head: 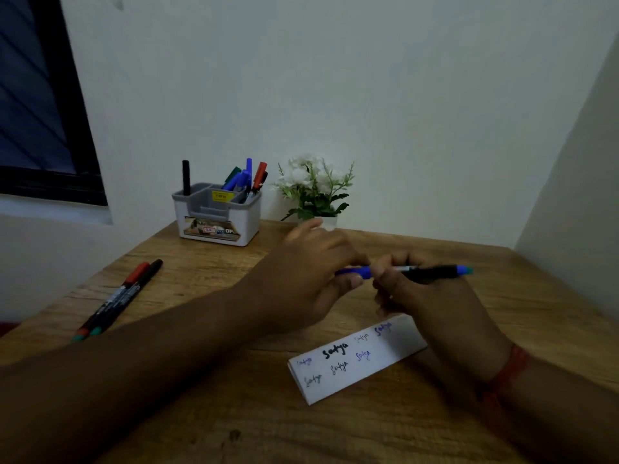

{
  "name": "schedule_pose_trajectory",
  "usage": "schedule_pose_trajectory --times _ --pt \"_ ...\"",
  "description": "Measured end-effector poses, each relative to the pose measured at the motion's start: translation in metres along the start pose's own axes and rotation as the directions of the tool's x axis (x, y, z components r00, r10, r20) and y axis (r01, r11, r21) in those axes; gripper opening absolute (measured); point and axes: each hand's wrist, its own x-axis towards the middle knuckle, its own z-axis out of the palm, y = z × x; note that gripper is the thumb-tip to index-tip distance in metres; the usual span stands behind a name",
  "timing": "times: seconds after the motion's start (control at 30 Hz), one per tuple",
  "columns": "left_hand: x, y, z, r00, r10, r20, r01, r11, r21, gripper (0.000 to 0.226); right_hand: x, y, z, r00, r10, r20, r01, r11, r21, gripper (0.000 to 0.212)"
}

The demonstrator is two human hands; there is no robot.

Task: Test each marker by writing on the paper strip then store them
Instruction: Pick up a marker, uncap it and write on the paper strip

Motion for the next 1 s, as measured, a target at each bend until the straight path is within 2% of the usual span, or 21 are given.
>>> schedule_pose_trajectory --times 0.13,0.27,0.37,0.43,0.53,0.63,0.7,0.83,1.0 --pt "-0.005 -0.024 -0.021 0.995 -0.095 0.02 0.091 0.985 0.148 0.056 0.031 -0.017 0.022 1.0 -0.012 -0.018 0.012 1.0 0.015 0.022" --pt "-0.013 -0.056 -0.046 0.953 -0.302 0.014 0.285 0.913 0.292 0.076 0.065 -0.035 0.056 0.997 0.046 0.059 -0.049 0.998 0.043 0.024" --pt "-0.043 -0.083 -0.063 0.901 -0.433 0.015 0.399 0.842 0.364 0.083 0.092 -0.044 0.085 0.985 0.095 0.147 -0.086 0.994 -0.066 0.029" --pt "-0.072 -0.1 -0.074 0.854 -0.519 0.04 0.455 0.782 0.427 0.086 0.11 -0.05 0.104 0.978 0.095 0.185 -0.051 0.972 -0.231 0.029" --pt "-0.111 -0.12 -0.088 0.774 -0.63 0.065 0.505 0.676 0.537 0.089 0.136 -0.062 0.134 0.977 0.012 0.211 0.097 0.862 -0.498 0.022" --pt "-0.13 -0.128 -0.091 0.698 -0.712 0.081 0.563 0.615 0.552 0.087 0.157 -0.075 0.16 0.972 -0.097 0.213 0.209 0.769 -0.604 0.022" --pt "-0.132 -0.129 -0.09 0.659 -0.745 0.103 0.604 0.605 0.519 0.085 0.168 -0.084 0.174 0.963 -0.157 0.22 0.268 0.661 -0.701 0.022" --pt "-0.134 -0.129 -0.086 0.68 -0.72 0.137 0.569 0.636 0.521 0.079 0.187 -0.092 0.197 0.949 -0.196 0.247 0.314 0.515 -0.798 0.021" --pt "-0.137 -0.13 -0.085 0.686 -0.716 0.134 0.563 0.638 0.525 0.079 0.205 -0.093 0.216 0.938 -0.205 0.279 0.344 0.445 -0.827 0.018"
